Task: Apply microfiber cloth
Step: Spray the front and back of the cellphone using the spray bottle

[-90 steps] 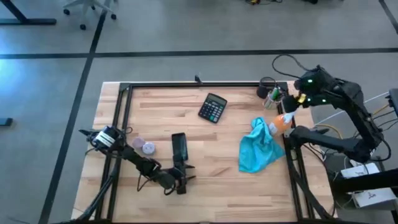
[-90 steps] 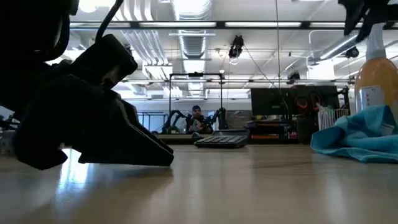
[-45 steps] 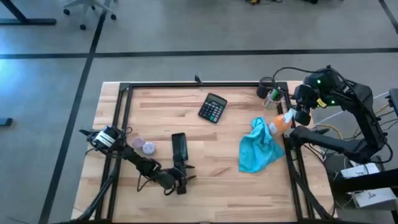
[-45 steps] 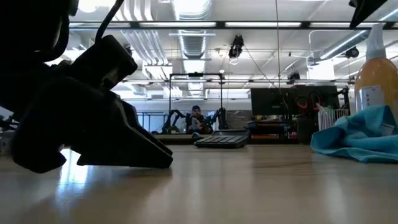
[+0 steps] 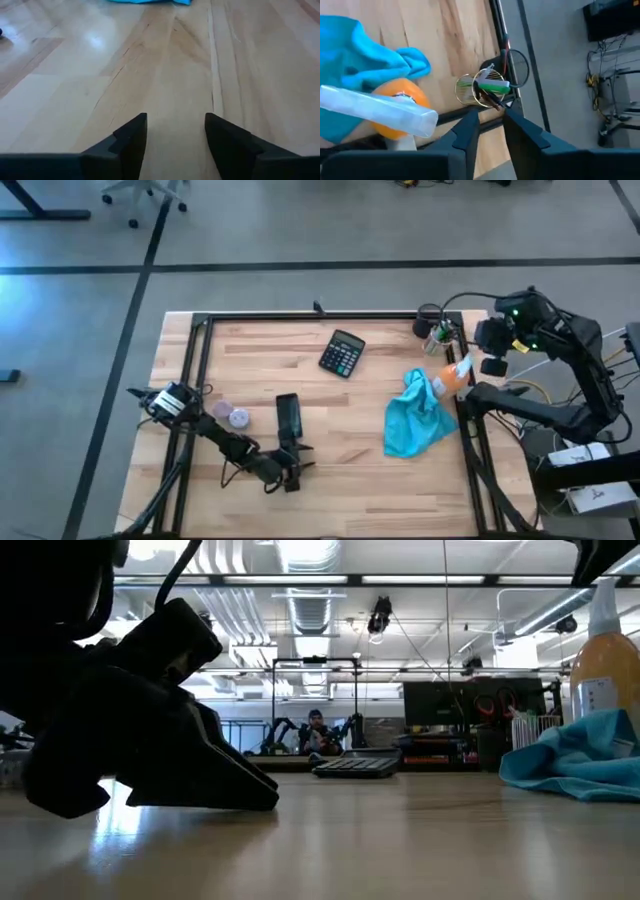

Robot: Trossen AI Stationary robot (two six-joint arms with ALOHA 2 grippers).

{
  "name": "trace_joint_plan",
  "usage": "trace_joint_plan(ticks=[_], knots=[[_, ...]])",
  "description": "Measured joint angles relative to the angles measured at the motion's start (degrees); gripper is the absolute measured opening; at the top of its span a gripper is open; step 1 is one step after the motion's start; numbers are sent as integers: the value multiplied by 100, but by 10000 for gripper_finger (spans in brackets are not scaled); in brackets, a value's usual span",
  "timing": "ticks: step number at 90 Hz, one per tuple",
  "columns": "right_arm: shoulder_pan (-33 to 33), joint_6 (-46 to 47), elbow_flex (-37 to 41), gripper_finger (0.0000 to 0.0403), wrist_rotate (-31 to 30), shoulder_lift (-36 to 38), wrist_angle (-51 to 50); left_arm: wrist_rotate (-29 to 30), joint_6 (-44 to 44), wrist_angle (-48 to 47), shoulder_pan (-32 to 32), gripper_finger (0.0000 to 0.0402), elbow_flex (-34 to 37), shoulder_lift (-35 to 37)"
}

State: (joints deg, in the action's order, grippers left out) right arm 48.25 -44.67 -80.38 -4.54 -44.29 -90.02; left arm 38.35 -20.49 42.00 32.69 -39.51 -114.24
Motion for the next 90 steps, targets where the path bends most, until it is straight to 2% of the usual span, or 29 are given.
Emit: trace_joint_plan(ticks=[15, 28, 45, 71, 83, 90], knots=[[0, -413, 0, 4, 103, 4, 0, 0, -2, -2, 0, 181, 0, 0], [0, -1041, 1, 2, 490, 4, 2, 2, -72, -7, 0, 187, 0, 0], [0, -1253, 29, 0, 1382, 152, 7, 0, -132, -9, -7, 185, 0, 0], [0, -1474, 68, 0, 2035, 745, 7, 0, -154, -9, -7, 180, 0, 0], [0, -1173, 297, 0, 2071, 1003, -1, 2, -273, -14, -7, 185, 0, 0], [0, -988, 506, 0, 1715, 1190, 10, 2, -302, -15, -7, 187, 2, 0]])
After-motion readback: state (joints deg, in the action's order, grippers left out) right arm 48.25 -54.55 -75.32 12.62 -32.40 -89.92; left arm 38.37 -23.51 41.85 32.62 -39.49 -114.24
